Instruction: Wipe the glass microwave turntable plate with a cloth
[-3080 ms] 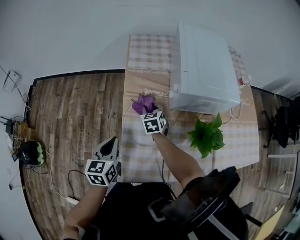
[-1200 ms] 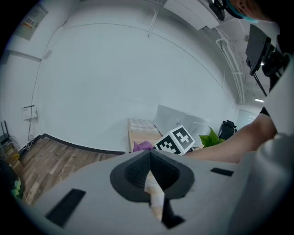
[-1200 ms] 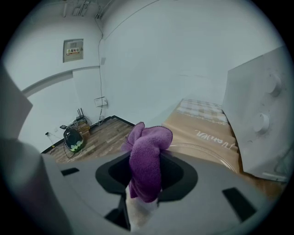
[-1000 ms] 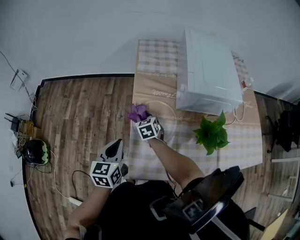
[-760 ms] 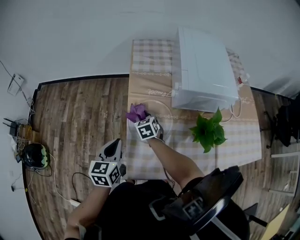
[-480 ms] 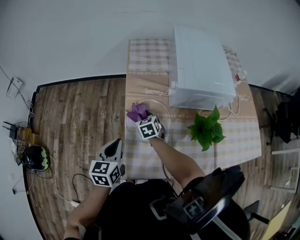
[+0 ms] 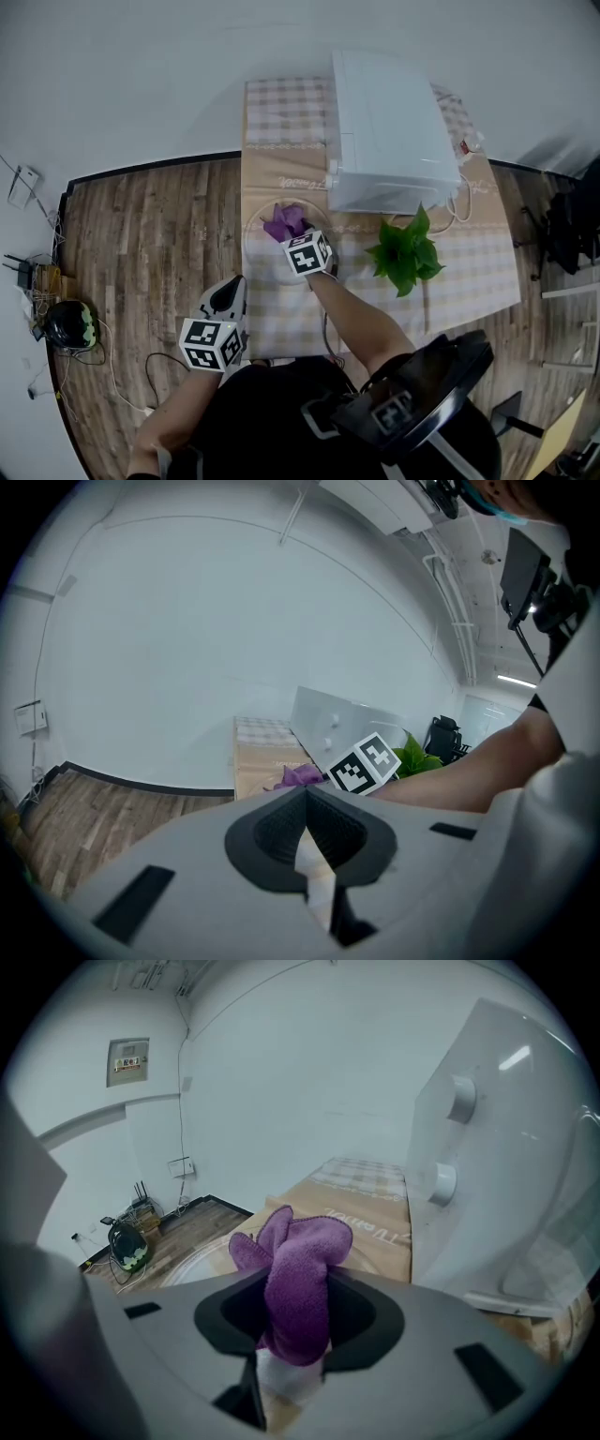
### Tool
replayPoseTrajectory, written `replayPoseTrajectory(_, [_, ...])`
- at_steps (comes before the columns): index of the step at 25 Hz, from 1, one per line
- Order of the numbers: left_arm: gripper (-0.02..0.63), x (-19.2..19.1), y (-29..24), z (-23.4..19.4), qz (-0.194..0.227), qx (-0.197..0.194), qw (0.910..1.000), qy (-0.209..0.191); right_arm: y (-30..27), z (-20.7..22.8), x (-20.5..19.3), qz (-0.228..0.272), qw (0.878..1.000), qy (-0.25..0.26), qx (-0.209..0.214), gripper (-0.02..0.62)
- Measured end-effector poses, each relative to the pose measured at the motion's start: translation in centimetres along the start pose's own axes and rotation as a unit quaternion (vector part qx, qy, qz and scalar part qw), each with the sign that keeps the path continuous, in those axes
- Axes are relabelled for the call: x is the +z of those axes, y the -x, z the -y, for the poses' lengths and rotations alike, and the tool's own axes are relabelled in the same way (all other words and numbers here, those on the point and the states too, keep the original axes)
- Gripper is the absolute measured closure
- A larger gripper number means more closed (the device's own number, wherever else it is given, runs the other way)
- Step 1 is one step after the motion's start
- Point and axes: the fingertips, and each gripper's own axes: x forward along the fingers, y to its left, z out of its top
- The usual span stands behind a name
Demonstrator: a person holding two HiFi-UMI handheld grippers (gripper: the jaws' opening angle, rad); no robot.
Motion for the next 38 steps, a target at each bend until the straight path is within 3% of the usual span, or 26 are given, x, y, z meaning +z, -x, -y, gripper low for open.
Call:
replayPoseTrajectory(13, [0.603,0.1,-1.0,1.9,-0.004,-0.031,0.9995,-0.010,2.5,5.7,-2.3,-0.011,0.998,-0.020,-0.061,0.449])
replayPoseTrajectory(24, [0.603,0.4,-1.1,2.5,0.001,-0.049,0.9987,-0.012,4.6,7.9,-2.6,-0.013,0.994,-0.024,-0.102,0.449])
replayPoseTrajectory(29, [0.603,0.5,-0.7,2.0,0.013,-0.046,0.9988,0.000,5.7,5.0,-0.3,0.021,0.997,-0.025,-0.074,0.449])
replayPoseTrajectory(38, [0.603,0.0,1.3,-0.5,0.026,-0.010,0.9995,0.017,4.0,-6.7,3.6,0.055,0.998,0.017,0.037,0.451])
